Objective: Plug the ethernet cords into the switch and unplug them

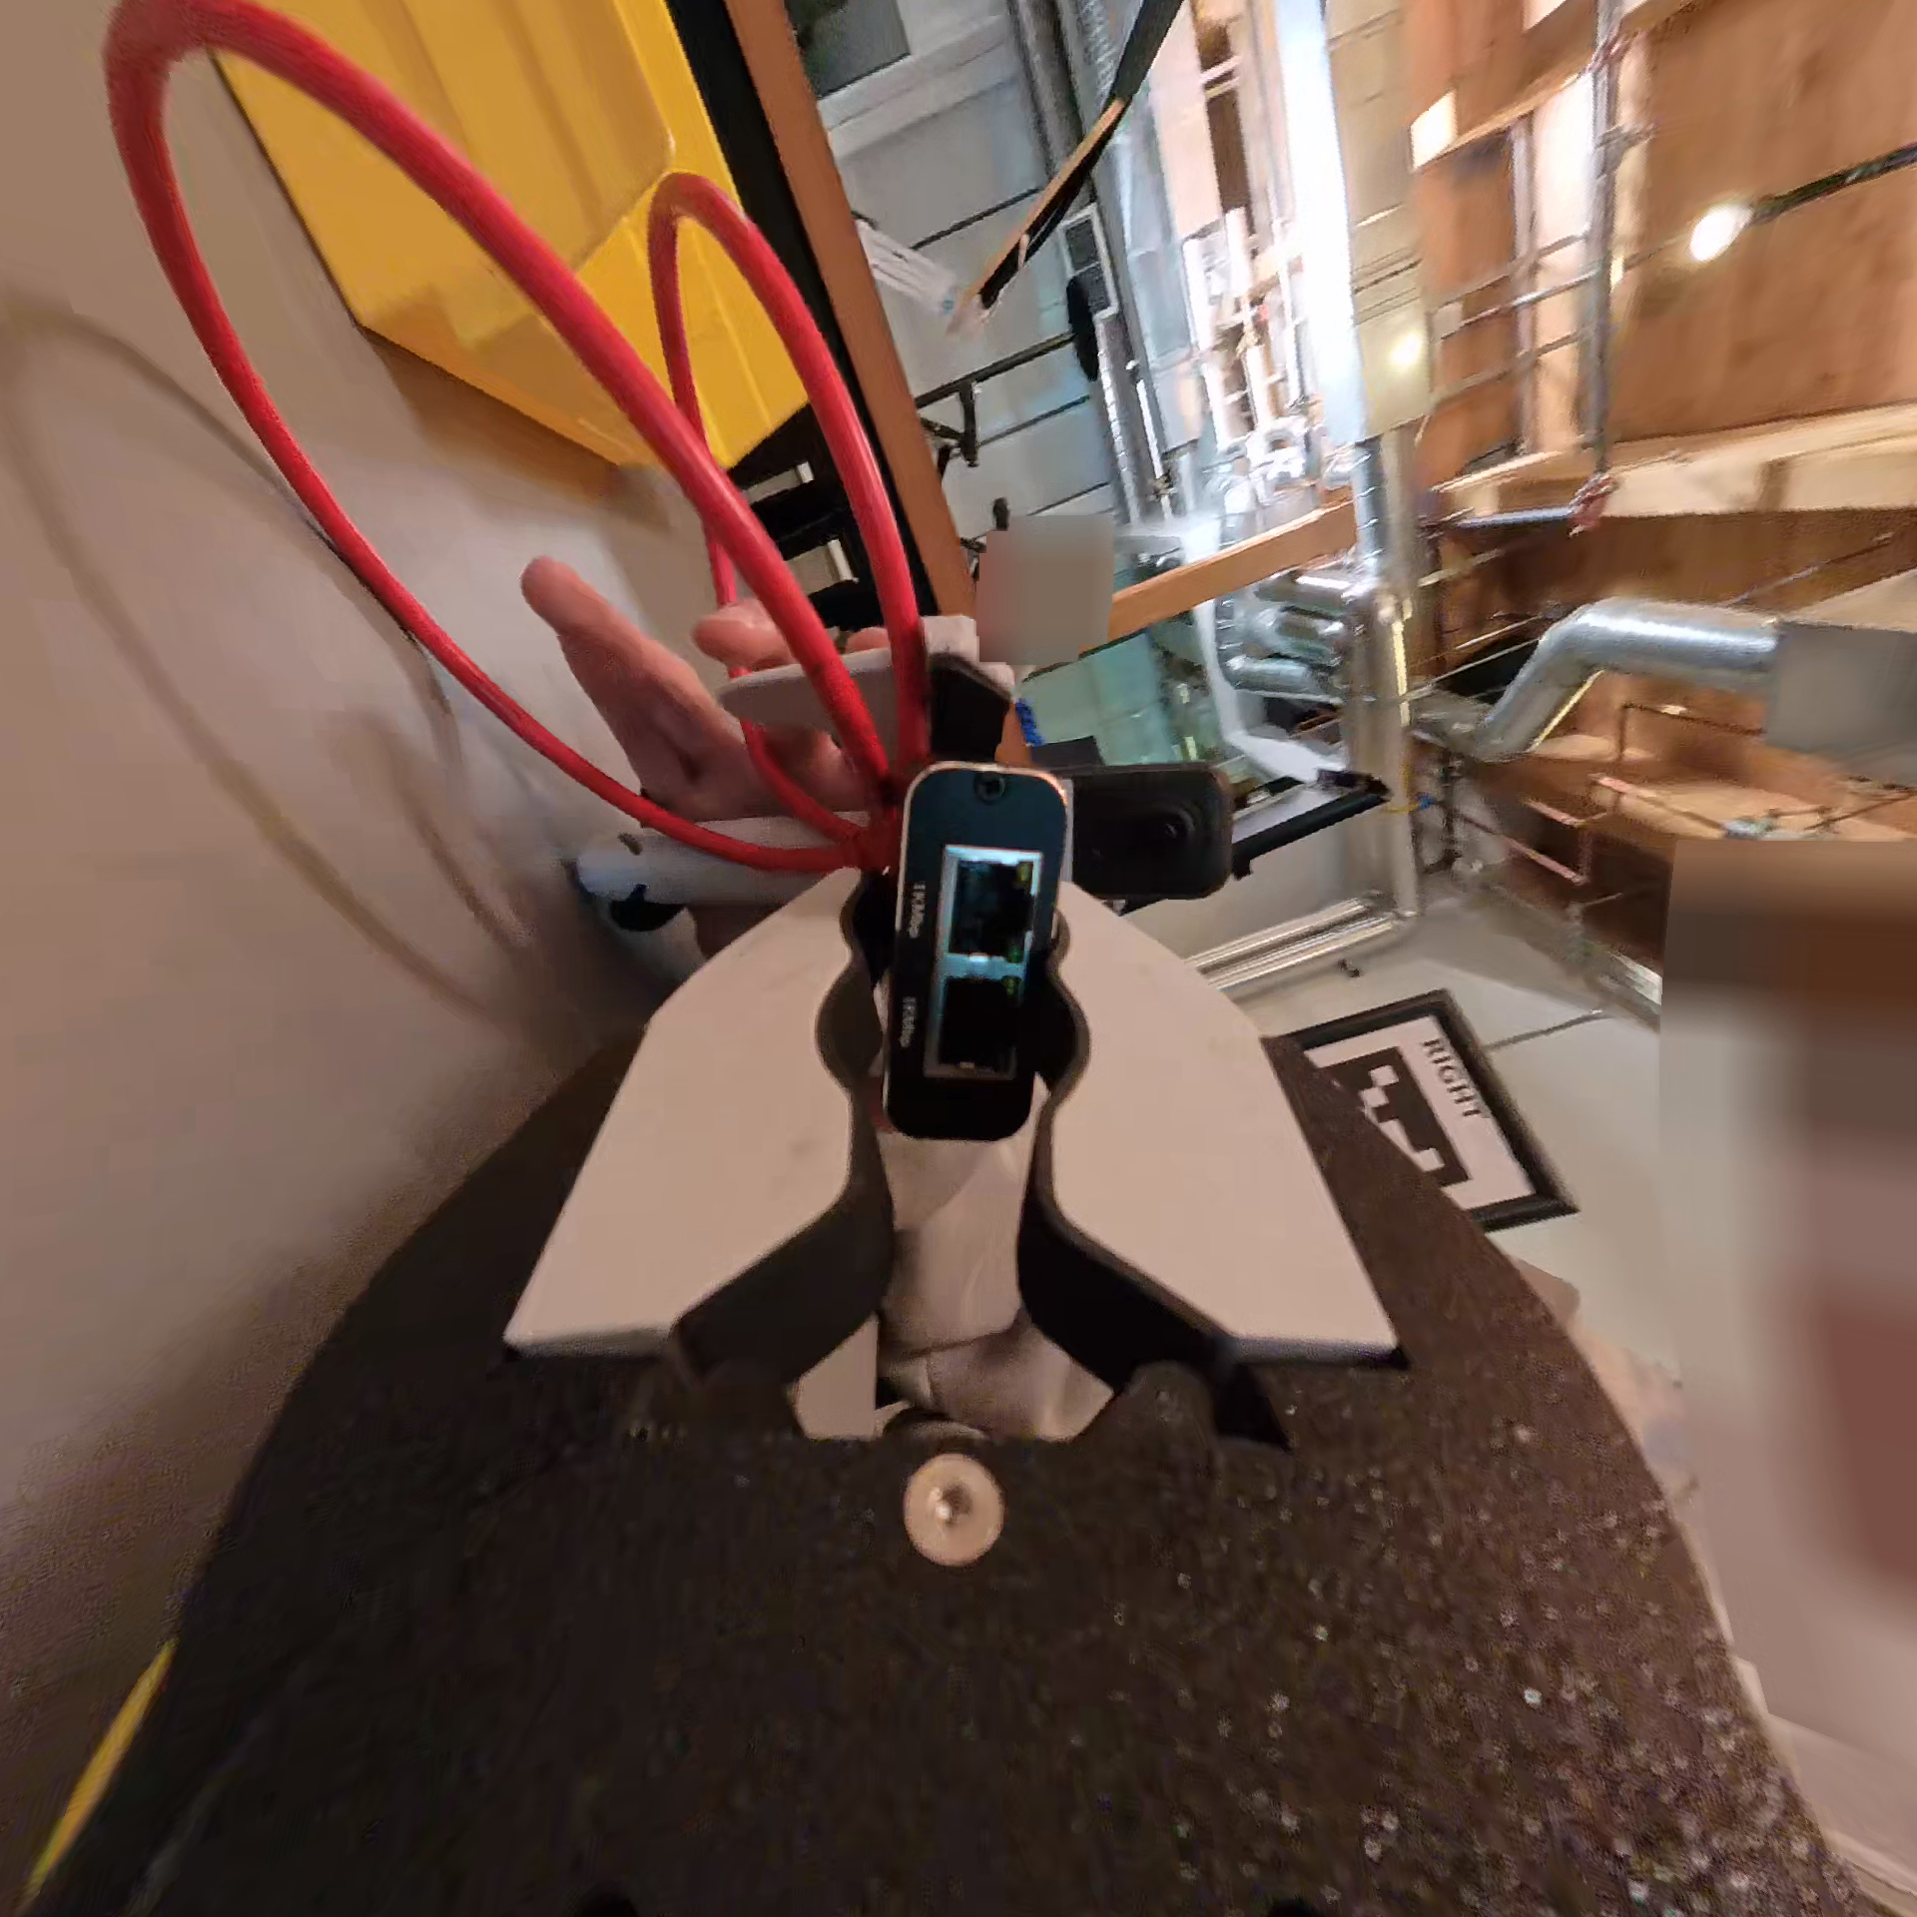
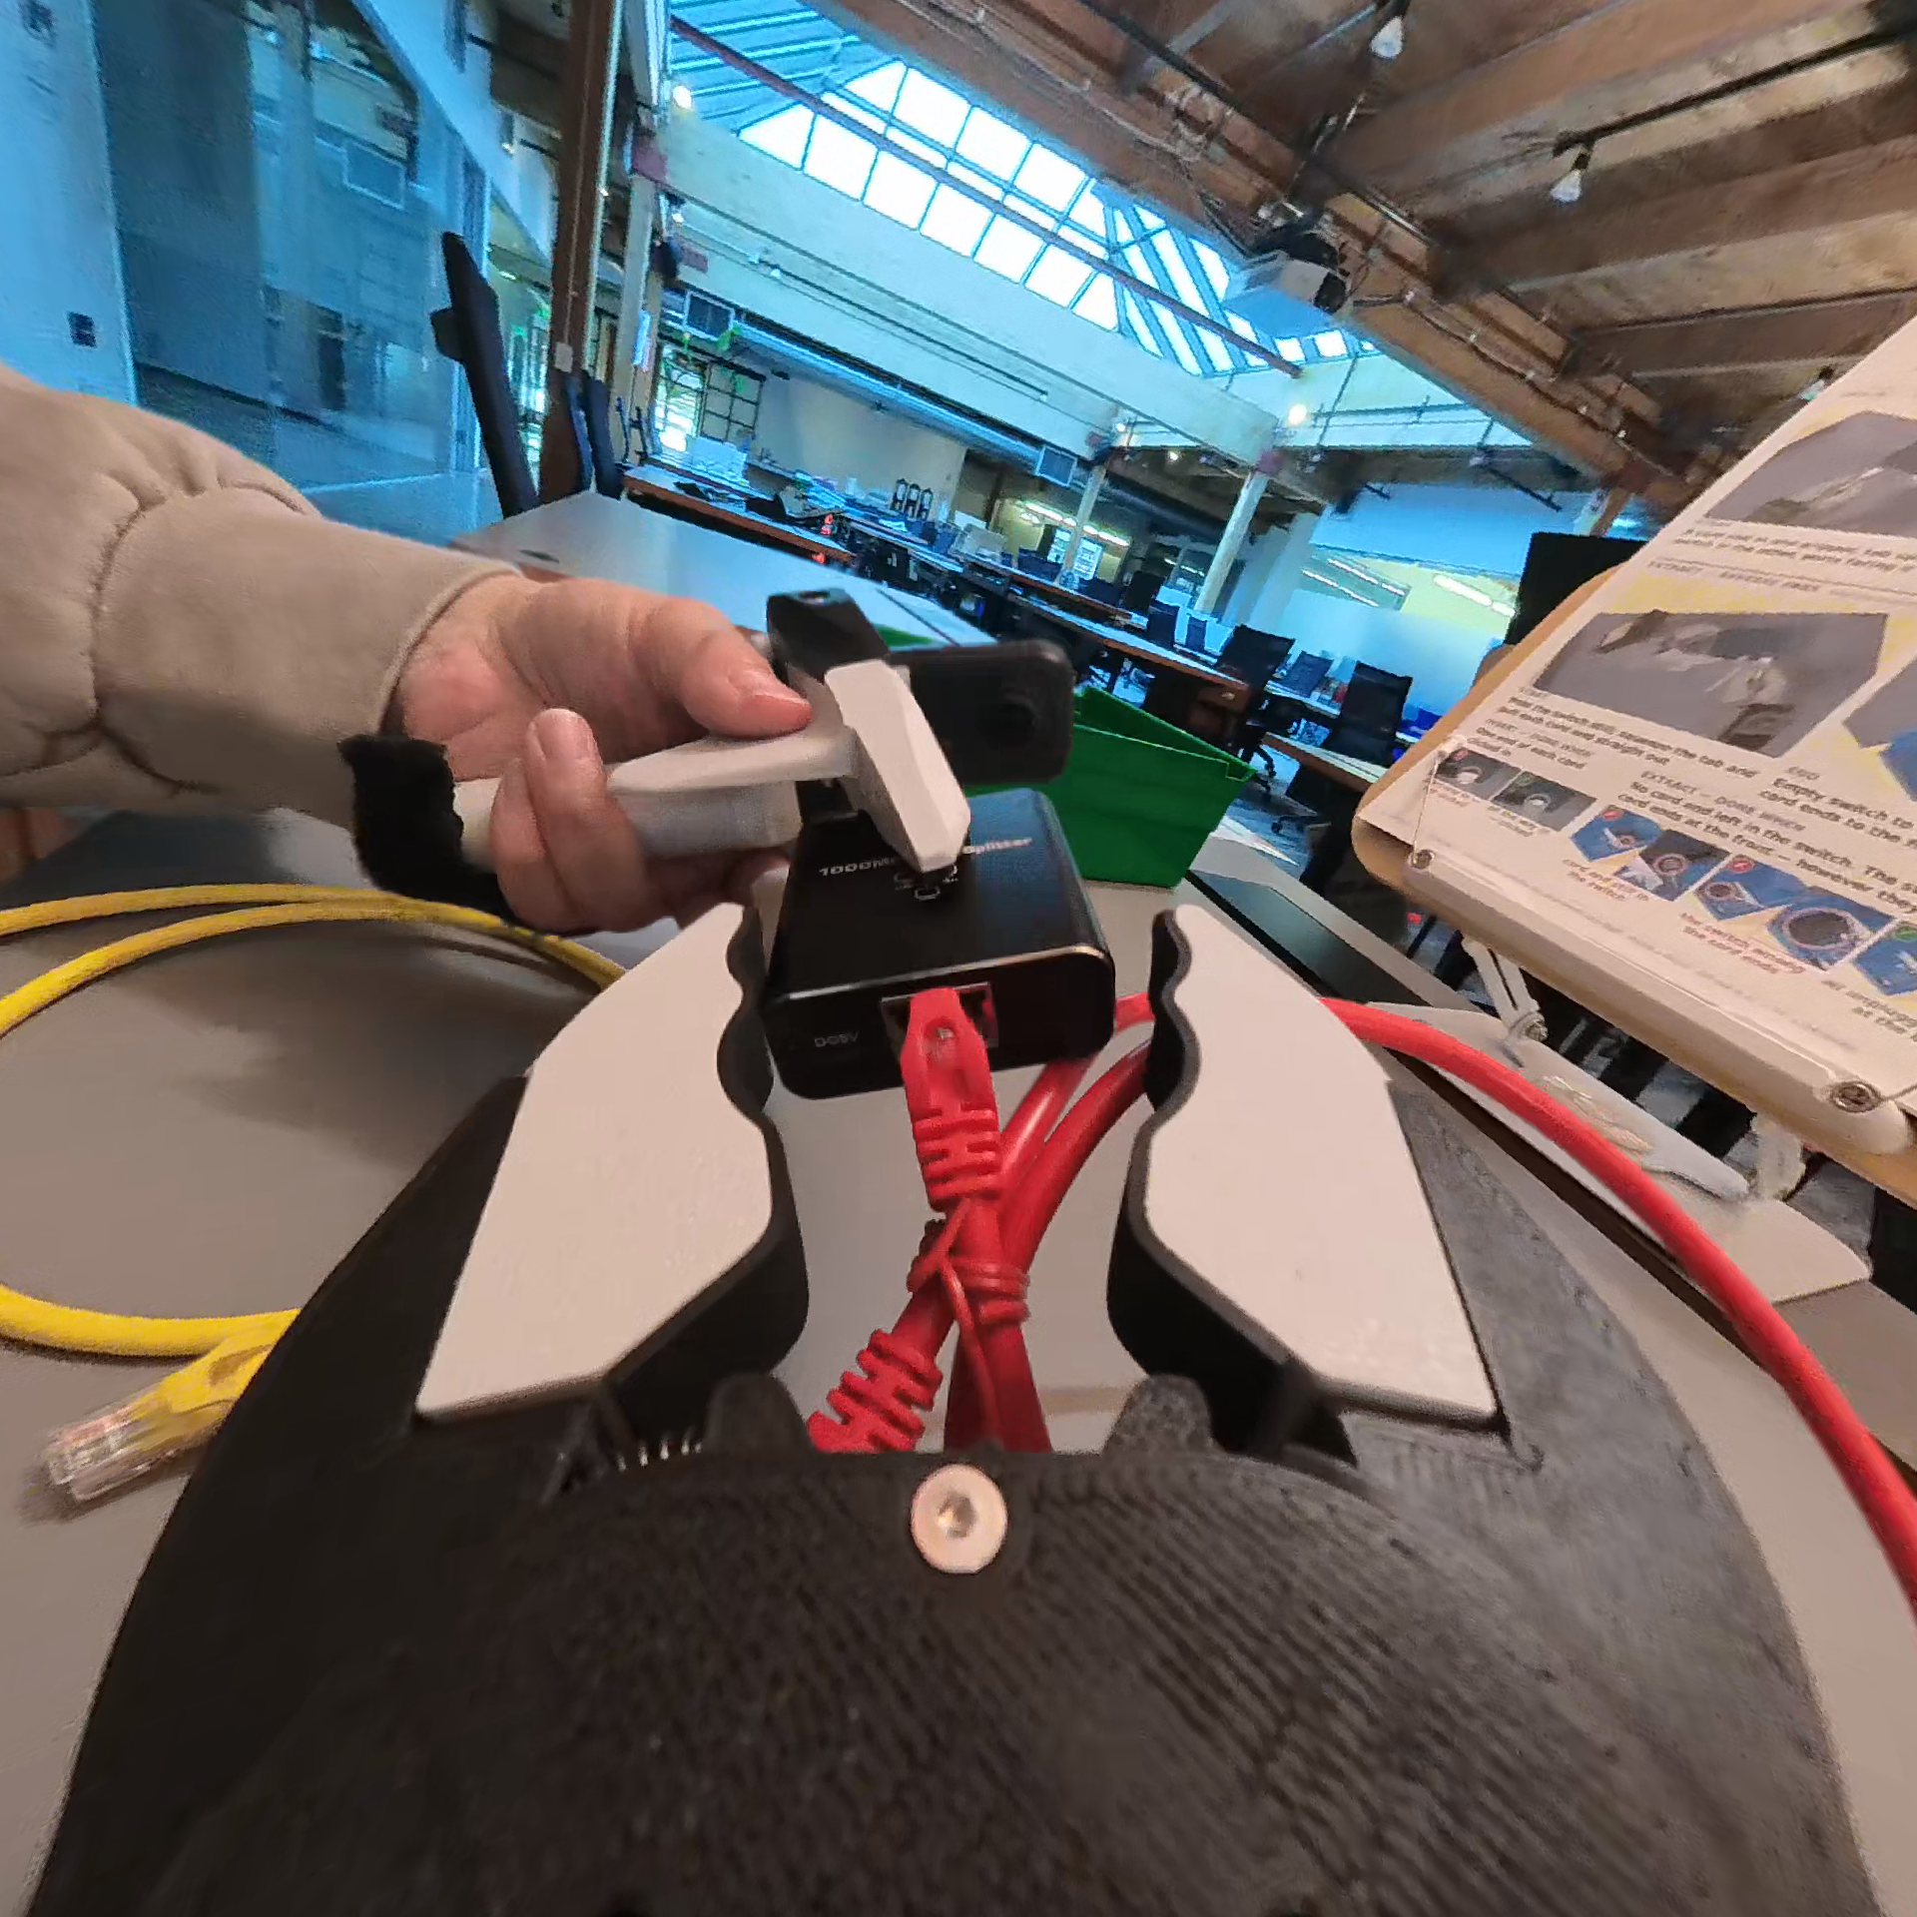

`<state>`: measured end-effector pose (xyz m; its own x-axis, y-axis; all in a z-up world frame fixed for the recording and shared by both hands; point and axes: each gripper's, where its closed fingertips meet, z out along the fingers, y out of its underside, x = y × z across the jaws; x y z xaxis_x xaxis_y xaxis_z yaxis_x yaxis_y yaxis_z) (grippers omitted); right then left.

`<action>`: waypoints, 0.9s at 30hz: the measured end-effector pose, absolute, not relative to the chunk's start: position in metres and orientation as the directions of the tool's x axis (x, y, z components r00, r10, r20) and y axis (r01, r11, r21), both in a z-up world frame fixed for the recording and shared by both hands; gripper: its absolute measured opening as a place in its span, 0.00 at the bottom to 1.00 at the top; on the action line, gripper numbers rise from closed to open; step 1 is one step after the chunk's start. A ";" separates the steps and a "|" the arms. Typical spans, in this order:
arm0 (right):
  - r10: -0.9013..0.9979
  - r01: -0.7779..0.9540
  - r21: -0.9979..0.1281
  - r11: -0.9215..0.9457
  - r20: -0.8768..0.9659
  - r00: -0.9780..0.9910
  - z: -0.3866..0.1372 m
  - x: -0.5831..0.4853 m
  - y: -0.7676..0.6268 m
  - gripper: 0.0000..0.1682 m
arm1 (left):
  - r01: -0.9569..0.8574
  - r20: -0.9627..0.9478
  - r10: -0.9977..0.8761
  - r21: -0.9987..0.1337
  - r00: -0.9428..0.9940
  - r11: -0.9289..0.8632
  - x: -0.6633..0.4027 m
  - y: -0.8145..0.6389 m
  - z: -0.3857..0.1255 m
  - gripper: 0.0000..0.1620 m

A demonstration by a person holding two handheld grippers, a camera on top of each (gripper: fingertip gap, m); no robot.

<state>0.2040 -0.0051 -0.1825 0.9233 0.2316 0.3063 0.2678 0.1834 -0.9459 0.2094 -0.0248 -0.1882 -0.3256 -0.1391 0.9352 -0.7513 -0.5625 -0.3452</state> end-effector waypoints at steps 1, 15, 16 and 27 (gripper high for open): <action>0.228 0.273 -0.944 0.187 0.312 0.922 -0.182 0.204 -0.005 0.43 | -0.751 0.941 -0.120 -0.327 -0.318 -0.573 0.209 -0.026 -0.188 0.16; 0.306 0.204 -0.951 0.230 0.270 0.913 -0.177 0.196 -0.013 0.39 | -0.773 0.960 -0.078 -0.264 -0.270 -0.577 0.208 -0.035 -0.184 0.17; 0.309 0.204 -0.953 0.224 0.268 0.913 -0.178 0.196 -0.012 0.39 | -0.770 0.961 -0.072 -0.258 -0.268 -0.584 0.208 -0.034 -0.184 0.17; 0.320 0.158 -0.987 0.042 0.163 0.933 -0.193 0.204 -0.001 0.38 | -0.641 0.789 -0.500 -0.597 -0.358 -0.482 0.207 0.017 -0.187 0.18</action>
<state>0.2042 -0.0012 -0.1932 0.9333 0.3201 0.1628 0.1576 0.0421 -0.9866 0.2072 0.0173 -0.1871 -0.3583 -0.4998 0.7885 -0.6411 -0.4823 -0.5970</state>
